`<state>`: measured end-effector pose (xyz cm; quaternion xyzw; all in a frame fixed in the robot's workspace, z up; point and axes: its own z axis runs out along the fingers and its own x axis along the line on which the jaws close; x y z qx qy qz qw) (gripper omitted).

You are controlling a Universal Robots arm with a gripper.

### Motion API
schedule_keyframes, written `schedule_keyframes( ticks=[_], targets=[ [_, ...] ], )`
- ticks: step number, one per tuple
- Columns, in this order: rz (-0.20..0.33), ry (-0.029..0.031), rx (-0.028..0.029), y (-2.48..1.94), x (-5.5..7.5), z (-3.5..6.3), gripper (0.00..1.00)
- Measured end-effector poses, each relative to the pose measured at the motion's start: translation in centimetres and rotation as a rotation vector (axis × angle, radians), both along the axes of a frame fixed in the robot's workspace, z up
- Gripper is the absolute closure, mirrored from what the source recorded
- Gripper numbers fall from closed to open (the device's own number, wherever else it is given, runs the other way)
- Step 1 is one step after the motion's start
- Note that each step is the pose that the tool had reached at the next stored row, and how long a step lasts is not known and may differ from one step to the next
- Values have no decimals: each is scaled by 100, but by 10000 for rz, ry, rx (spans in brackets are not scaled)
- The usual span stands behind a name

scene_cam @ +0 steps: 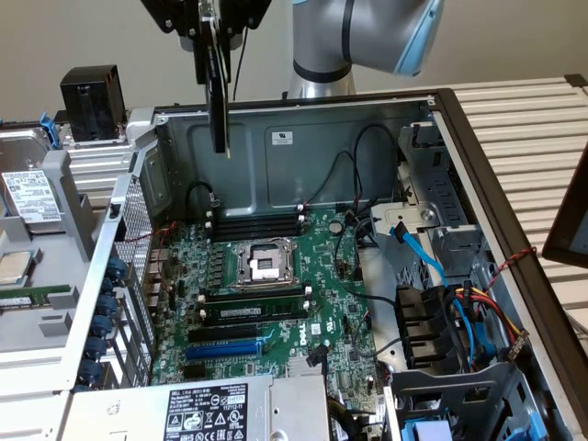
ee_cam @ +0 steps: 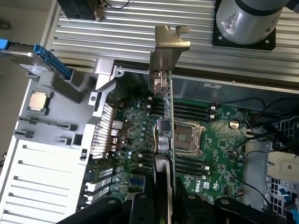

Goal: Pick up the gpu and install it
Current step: 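Pick up the gpu and move the gpu toward the slot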

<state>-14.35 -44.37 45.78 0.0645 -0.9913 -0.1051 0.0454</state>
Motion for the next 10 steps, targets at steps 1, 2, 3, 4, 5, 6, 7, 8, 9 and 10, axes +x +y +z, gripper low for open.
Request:
schedule_keyframes(
  ticks=[1, 2, 3, 4, 5, 6, 7, 8, 9, 10],
  targets=[
    [2, 0, 1, -3, 33, 0, 72],
    [6, 0, 1, -3, 54, -2, 72],
    [22, -3, 2, -3, 76, -4, 72],
    [50, -10, 0, -3, 95, -6, 72],
    [83, -16, -4, -3, 111, -11, 72],
    [116, -18, -13, -3, 132, -16, 72],
    [141, -20, -26, -3, 158, -23, 72],
    [156, -23, -37, -3, 183, -32, 72],
    [173, -26, -50, -3, 210, -41, 72],
    [188, -28, -63, -3, 236, -50, 72]
  ],
)
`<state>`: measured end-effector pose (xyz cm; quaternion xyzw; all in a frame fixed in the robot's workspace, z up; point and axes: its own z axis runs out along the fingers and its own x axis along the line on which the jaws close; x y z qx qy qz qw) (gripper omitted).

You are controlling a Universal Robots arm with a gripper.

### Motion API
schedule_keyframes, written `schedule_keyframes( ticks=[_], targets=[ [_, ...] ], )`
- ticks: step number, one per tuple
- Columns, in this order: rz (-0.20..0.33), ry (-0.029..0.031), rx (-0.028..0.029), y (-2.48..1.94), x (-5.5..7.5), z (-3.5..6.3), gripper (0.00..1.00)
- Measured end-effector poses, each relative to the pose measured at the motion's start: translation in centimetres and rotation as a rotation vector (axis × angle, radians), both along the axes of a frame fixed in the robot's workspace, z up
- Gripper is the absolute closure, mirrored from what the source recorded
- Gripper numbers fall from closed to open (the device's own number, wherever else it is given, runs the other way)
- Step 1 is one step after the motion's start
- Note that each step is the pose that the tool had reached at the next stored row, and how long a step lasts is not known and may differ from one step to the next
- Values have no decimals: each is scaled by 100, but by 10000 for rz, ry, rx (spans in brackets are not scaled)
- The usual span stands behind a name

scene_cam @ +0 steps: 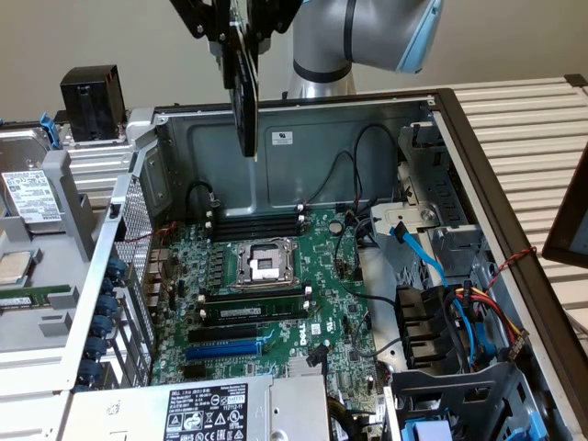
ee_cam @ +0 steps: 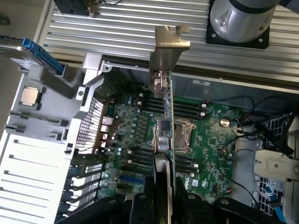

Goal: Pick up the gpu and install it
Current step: 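Pick up the gpu and move the gpu toward the slot, then insert the gpu into the slot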

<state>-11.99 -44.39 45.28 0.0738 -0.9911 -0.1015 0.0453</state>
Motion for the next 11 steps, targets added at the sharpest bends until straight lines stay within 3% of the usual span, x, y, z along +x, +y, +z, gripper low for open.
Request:
schedule_keyframes(
  ticks=[7, 11],
  targets=[
    [121, -1, -43, 0, 202, -59, 72],
    [212, -1, -97, 0, 299, -102, 72]
  ],
)
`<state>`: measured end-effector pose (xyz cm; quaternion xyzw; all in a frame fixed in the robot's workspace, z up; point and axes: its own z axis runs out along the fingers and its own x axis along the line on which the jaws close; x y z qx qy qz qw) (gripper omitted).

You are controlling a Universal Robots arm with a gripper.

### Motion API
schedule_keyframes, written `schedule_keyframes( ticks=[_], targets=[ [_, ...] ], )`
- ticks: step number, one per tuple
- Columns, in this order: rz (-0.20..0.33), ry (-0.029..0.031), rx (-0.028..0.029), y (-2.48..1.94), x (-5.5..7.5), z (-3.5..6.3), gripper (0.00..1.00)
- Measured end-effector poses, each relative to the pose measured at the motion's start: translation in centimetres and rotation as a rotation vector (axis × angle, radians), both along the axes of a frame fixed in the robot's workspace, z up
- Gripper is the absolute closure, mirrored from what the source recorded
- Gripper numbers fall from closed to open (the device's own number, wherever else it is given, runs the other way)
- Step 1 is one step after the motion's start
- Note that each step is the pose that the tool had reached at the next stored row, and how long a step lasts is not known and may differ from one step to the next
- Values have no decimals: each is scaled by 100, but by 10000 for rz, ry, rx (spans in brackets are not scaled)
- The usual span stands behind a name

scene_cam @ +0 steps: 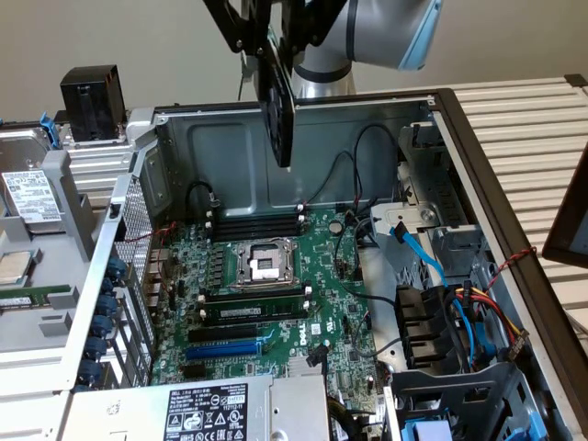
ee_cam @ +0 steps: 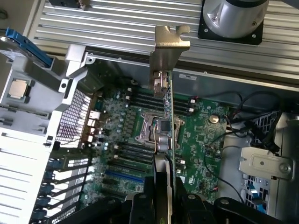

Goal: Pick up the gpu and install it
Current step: 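Insert the gpu into the slot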

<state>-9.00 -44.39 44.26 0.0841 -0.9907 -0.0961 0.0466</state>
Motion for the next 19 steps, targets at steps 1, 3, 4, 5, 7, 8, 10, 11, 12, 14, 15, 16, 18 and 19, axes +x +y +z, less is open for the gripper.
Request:
schedule_keyframes(
  ticks=[1, 3, 4, 5, 7, 8, 10, 11, 12, 14, 15, 16, 18, 19],
  targets=[
    [26, -1, -16, 0, 21, -11, 72],
    [112, 1, -39, 0, 54, -30, 72],
    [187, -1, -44, 0, 64, -39, 72],
    [278, -2, -44, 0, 69, -46, 72],
    [531, -13, -51, 0, 71, -59, 72],
    [669, -31, -53, 0, 71, -64, 72],
    [1007, -103, -55, 0, 72, -72, 72],
    [1181, -151, -56, 0, 73, -75, 72],
    [1349, -201, -58, 0, 72, -78, 72],
    [1691, -294, -63, 0, 72, -84, 72],
    [1864, -339, -64, 0, 72, -88, 72],
    [2046, -384, -65, 0, 72, -92, 72],
    [2406, -461, -68, 0, 72, -100, 72],
    [2591, -502, -69, 0, 72, -104, 72]
  ],
)
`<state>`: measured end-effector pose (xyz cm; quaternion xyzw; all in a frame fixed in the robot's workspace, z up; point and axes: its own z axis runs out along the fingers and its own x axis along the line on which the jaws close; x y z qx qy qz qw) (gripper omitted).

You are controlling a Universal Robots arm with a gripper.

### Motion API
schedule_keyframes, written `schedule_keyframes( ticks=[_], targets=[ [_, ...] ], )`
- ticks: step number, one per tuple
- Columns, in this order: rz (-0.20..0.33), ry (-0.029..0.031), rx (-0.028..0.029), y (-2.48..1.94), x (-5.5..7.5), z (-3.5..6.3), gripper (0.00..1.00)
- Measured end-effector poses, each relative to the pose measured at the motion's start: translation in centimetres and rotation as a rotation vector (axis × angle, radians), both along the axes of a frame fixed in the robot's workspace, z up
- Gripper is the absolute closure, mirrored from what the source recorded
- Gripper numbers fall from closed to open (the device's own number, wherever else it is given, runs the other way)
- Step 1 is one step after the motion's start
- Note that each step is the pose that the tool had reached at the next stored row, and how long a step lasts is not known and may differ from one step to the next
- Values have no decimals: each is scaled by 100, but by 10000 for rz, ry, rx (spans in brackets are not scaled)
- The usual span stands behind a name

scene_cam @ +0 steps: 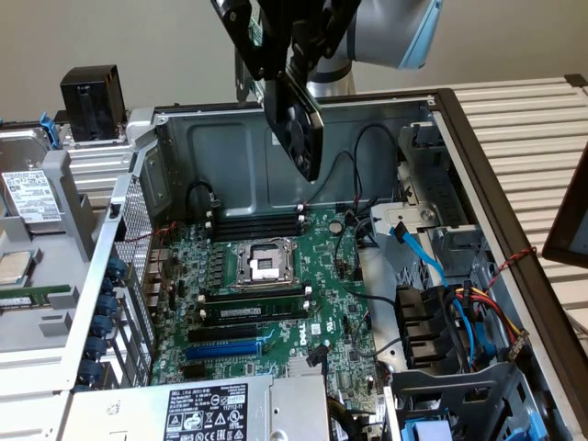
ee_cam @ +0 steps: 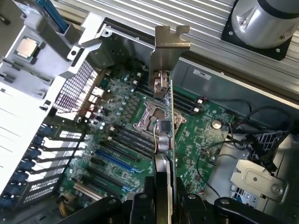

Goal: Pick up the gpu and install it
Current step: 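Insert the gpu into the slot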

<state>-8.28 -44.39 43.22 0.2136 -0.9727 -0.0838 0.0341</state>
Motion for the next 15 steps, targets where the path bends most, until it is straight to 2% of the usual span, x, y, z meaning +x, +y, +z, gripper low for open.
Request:
schedule_keyframes(
  ticks=[1, 5, 11, 13, 15],
  targets=[
    [174, -47, 0, 0, 0, -3, 72],
    [852, -301, -2, 0, 0, -9, 72],
    [1775, -763, -7, 0, 0, -16, 72],
    [2071, -866, -5, 0, 0, -19, 72],
    [2377, -934, 17, 0, 1, -28, 72]
  ],
)
